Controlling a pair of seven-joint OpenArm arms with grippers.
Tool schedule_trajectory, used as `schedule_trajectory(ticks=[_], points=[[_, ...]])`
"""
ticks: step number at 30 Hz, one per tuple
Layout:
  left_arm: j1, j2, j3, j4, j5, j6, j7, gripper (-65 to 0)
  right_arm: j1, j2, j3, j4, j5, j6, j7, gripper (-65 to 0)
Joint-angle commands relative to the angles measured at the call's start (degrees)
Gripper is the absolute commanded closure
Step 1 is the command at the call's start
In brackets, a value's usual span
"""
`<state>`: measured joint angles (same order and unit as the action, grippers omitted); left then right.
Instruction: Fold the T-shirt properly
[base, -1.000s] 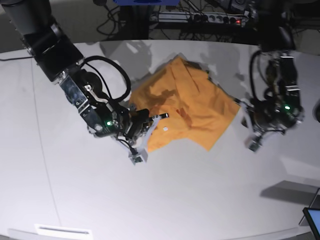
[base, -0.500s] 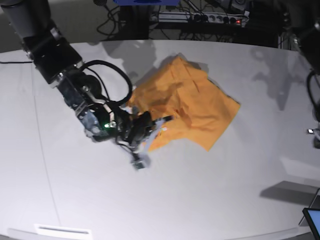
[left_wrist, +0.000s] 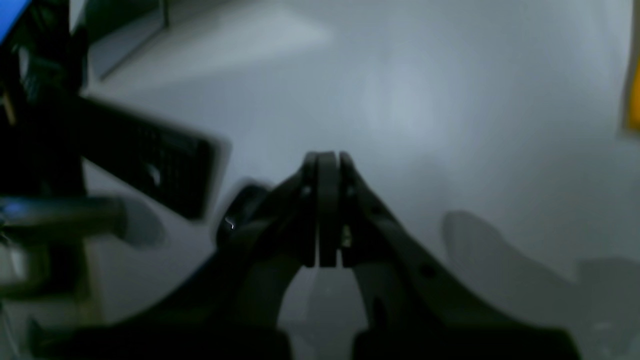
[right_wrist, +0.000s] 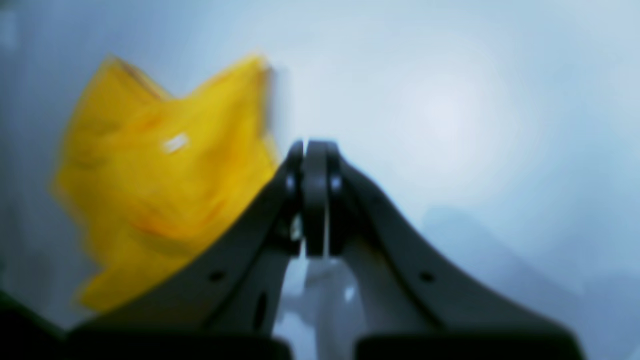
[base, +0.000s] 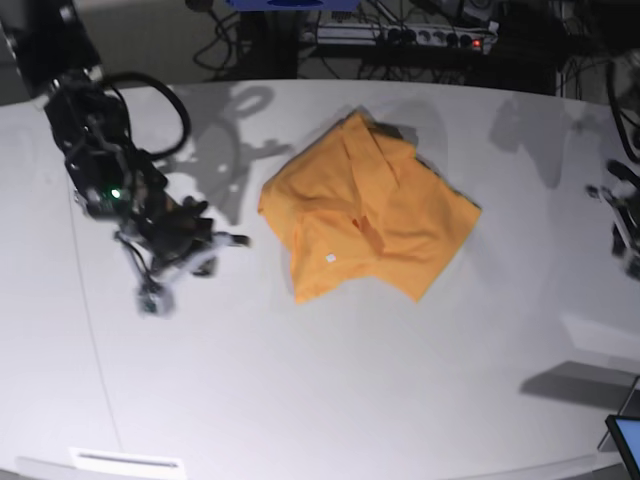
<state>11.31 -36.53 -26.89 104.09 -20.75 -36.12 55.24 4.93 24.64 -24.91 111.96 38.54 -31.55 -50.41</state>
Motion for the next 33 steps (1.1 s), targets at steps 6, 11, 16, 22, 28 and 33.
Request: schedule_trajectory(ticks=[6,11,16,22,28,33], points=[[1.92,8.71,-12.53,0.83,7.96,-0.5,-12.03,0.0,-10.95,6.26,2.0,1.14,-0.17,0.65,20.3,0.0],[6.58,8.8,-16.31,1.01,5.85,-2.87,-12.47,0.0,-18.77,6.78,1.92,1.14,-5.97,0.56,29.36,0.0],[12.56,9.5,-17.11,0.74,6.38,-2.61,-23.99,0.0,-25.28,1.6,2.0,1.14,-20.13,0.83,32.79,0.0],[15.55,13.28,-20.36,-0.67,6.47,-2.52,-36.91,0.0,-32.23,-2.18,2.0,1.14,-29.89,0.83,40.96,0.0],[17.39,14.07,-21.15,-7.08,6.47,-2.52,-43.77,0.0,-36.97,-1.92,3.85,1.05,-32.35,0.83,46.68,0.0],[19.68,14.16,-20.71,-11.92,6.47,-2.52,-51.68,0.0,-40.49,-4.47,10.36,0.87,-32.17,0.83,50.9,0.0]])
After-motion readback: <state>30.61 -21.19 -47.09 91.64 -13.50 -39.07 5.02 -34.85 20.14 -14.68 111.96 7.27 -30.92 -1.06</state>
